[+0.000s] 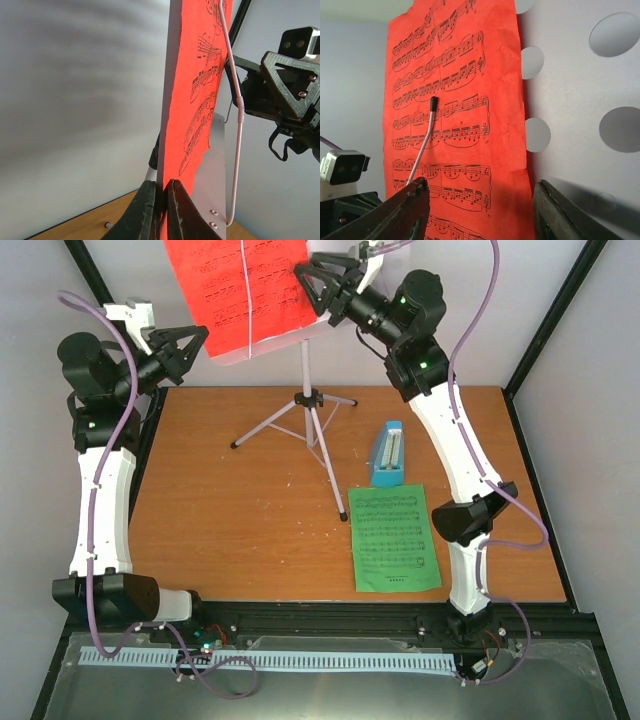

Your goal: Pack up the instrument practice props

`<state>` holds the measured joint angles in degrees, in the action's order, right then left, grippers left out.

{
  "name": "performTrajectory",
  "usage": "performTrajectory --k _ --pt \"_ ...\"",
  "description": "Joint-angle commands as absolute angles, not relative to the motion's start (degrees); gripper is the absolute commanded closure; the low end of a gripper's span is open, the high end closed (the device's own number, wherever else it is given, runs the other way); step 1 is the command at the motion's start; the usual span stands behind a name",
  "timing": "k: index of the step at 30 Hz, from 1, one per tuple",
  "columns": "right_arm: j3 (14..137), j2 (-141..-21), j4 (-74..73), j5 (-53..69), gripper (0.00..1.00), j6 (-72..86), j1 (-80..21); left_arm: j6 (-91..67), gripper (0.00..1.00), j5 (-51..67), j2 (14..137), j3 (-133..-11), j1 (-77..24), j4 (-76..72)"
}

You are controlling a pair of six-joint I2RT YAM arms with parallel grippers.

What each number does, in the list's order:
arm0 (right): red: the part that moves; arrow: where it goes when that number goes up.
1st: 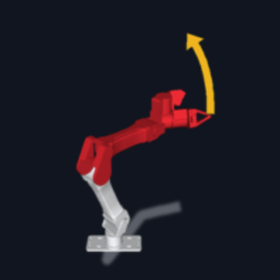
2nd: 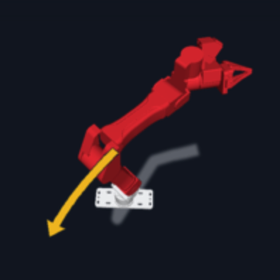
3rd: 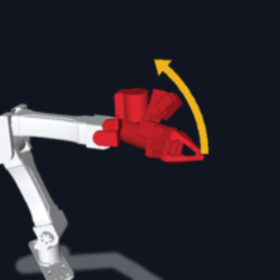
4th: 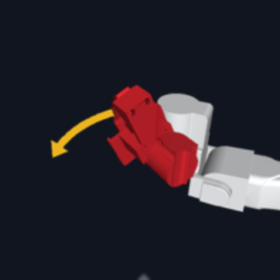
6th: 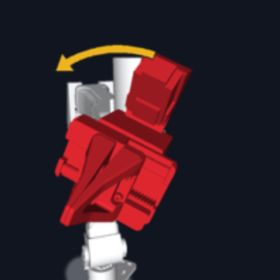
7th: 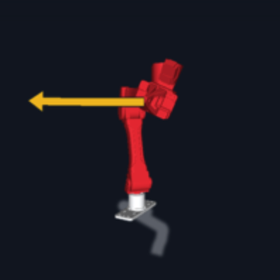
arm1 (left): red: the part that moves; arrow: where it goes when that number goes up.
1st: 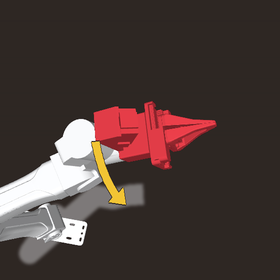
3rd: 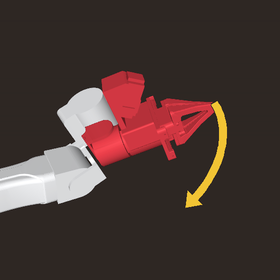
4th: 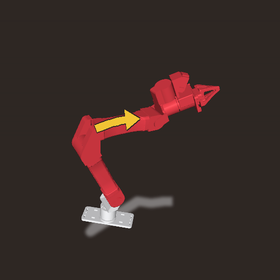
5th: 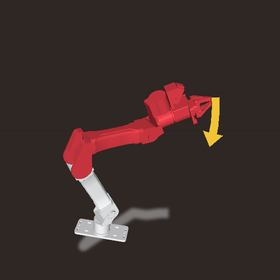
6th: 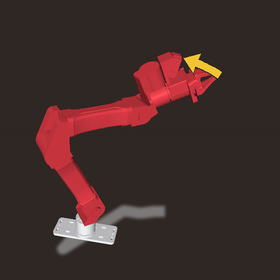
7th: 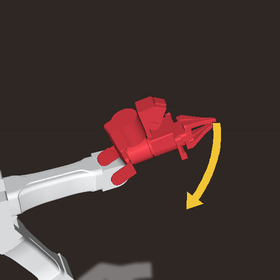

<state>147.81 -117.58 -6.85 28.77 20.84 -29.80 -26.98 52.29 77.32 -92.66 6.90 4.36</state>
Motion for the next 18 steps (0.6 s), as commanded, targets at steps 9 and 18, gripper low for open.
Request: performTrajectory --k 9,18 --pt "149.16 -120.75 -7.03 32.73 0.44 22.59 -29.79 -28.63 0.98 53.04 78.02 -96.07 6.93 3.31" --pt "148.89 -121.2 -7.39 36.82 0.57 23.44 -30.15 -28.83 0.99 53.35 78.0 -95.8 6.94 2.94"
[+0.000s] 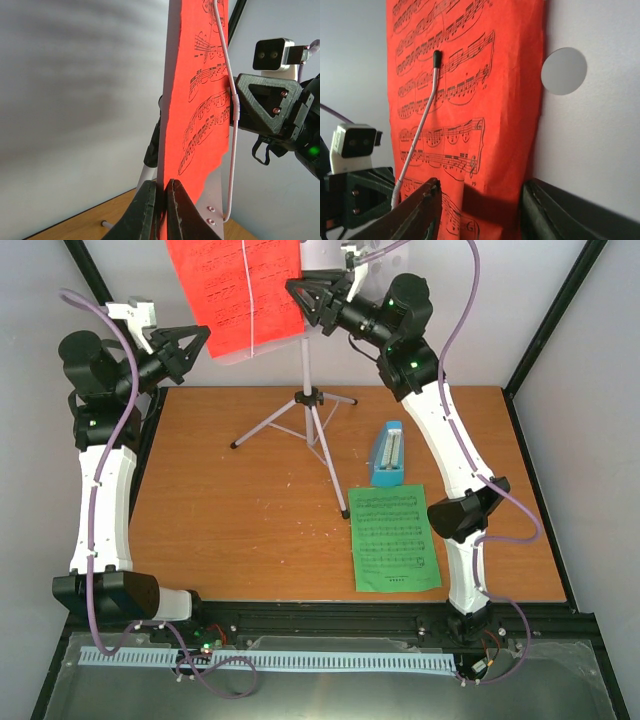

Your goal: Pack up the instrument practice props

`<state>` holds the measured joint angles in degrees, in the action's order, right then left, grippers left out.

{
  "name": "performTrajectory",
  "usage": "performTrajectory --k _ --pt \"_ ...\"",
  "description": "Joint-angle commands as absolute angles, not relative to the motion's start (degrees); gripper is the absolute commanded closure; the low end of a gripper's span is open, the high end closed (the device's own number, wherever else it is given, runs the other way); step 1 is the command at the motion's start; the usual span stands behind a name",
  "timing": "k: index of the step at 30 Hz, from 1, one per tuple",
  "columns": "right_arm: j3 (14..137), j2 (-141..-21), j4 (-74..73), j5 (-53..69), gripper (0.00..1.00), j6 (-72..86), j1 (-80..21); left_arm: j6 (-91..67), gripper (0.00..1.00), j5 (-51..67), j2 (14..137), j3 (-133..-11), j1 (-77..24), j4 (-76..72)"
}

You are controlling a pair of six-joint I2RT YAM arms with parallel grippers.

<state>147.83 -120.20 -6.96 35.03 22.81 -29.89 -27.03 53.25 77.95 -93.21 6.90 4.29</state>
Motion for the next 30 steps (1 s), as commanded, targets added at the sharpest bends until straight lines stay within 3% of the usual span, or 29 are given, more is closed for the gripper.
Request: performTrajectory --k 1,4,6,8,10,12,18,24,30 --pt "148.89 -121.2 -7.36 36.56 0.61 23.46 -30.1 -28.76 0.99 53.42 78.03 -95.8 6.92 2.95" --pt "148.76 -121.2 -6.74 35.9 0.75 23.83 -30.19 -28.51 0.99 53.23 78.0 -95.83 6.94 3.29" --pt "148.59 -121.11 -6.17 35.46 0.83 24.31 -30.22 -27.74 0.92 52.5 77.62 -95.81 6.9 3.86" --pt "147.99 -120.83 -5.34 35.25 0.9 24.79 -30.29 -26.79 0.76 50.91 76.81 -95.8 6.87 4.51" --pt "147.14 -120.43 -4.5 35.15 0.95 25.06 -30.44 -26.02 0.51 49.04 75.56 -95.87 6.94 5.02" --pt "146.88 -120.12 -4.35 34.91 0.97 24.86 -30.65 -25.61 0.4 47.41 74.05 -96.04 6.93 5.19" --pt "145.29 -118.84 -4.0 34.38 0.97 24.26 -30.93 -27.88 0.43 46.26 72.04 -100.01 5.27 5.18" --pt "144.05 -118.22 -3.9 33.88 0.97 23.93 -31.35 -25.82 0.47 42.15 76.4 -108.53 -6.8 10.27" --pt "143.9 -117.9 -5.0 33.34 0.97 23.0 -31.61 -24.53 0.46 36.65 80.03 -112.42 -10.7 13.78"
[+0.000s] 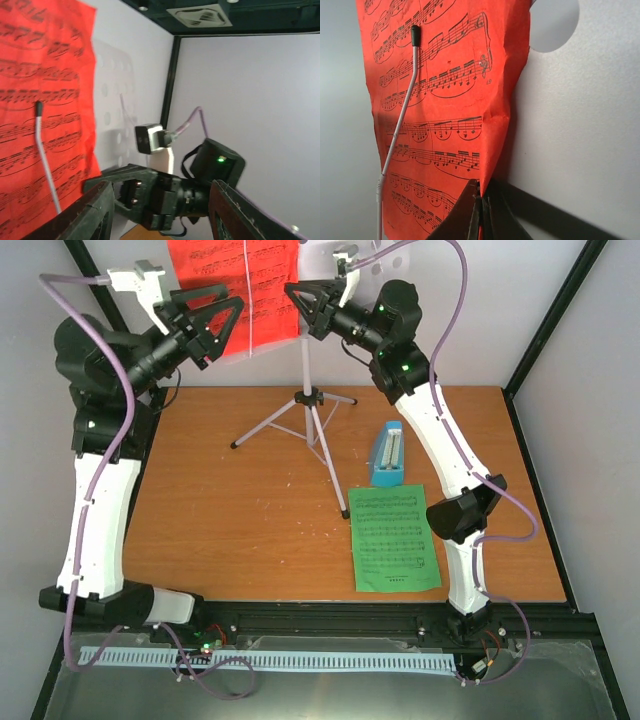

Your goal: Pack up the instrument practice props

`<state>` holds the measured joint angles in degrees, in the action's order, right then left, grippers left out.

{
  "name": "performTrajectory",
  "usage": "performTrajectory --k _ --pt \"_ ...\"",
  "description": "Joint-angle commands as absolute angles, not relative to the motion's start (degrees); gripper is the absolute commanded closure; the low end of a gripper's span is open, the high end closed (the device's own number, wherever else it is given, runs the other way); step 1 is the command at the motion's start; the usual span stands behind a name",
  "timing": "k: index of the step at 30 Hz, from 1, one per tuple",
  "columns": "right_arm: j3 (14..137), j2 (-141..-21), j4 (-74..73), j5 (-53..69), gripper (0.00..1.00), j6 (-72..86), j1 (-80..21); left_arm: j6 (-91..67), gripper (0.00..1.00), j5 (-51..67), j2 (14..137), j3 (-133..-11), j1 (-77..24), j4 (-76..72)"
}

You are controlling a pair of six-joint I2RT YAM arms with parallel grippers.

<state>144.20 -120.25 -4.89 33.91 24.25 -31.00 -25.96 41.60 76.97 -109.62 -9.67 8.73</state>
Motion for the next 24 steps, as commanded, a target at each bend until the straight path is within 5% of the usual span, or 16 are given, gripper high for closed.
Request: performTrajectory --k 1,11,24 --pt "143.78 -117.8 -5.01 33.29 0.97 22.96 -31.64 -24.36 0.46 35.6 80.86 -113.37 -10.79 15.05" --pt "143.53 -117.44 -5.36 32.79 0.97 21.75 -31.82 -24.26 0.47 33.13 85.88 -117.77 -10.8 17.64" --pt "143.34 -117.18 -5.98 32.48 0.97 20.62 -32.06 -25.55 0.65 34.92 89.74 -120.26 -10.81 17.61"
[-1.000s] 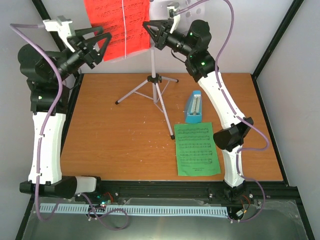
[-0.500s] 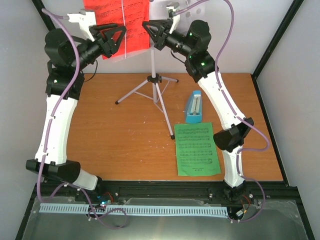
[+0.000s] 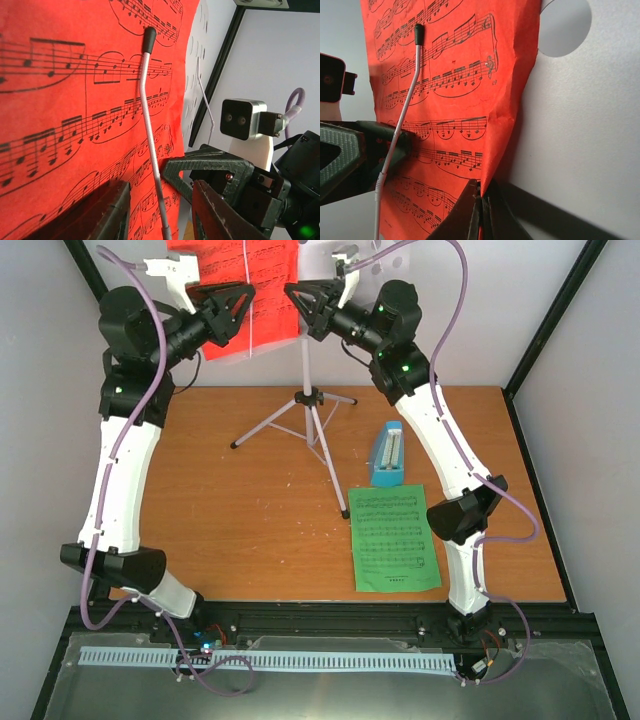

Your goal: Pack up the instrument practice props

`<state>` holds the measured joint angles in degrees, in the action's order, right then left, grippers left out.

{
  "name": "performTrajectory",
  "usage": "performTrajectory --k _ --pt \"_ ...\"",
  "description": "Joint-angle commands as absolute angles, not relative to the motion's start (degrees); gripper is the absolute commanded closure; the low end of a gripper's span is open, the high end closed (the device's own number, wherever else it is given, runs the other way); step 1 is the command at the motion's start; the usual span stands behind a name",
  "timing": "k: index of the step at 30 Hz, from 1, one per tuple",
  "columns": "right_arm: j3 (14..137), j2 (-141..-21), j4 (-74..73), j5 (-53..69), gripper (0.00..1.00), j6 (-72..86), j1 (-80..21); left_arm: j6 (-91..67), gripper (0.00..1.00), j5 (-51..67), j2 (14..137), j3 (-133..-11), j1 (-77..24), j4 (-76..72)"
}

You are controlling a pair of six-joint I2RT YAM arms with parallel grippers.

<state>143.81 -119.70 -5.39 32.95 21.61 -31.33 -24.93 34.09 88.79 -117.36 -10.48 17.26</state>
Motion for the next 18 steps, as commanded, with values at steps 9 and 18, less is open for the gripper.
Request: performTrajectory --k 9,18 --pt "143.26 -117.07 -5.78 32.63 0.97 20.61 -32.25 -26.01 0.71 36.01 91.13 -120.89 -10.97 17.52" --pt "143.13 -116.91 -5.95 32.61 0.97 20.48 -32.37 -26.29 0.82 36.94 91.87 -120.94 -11.03 17.19"
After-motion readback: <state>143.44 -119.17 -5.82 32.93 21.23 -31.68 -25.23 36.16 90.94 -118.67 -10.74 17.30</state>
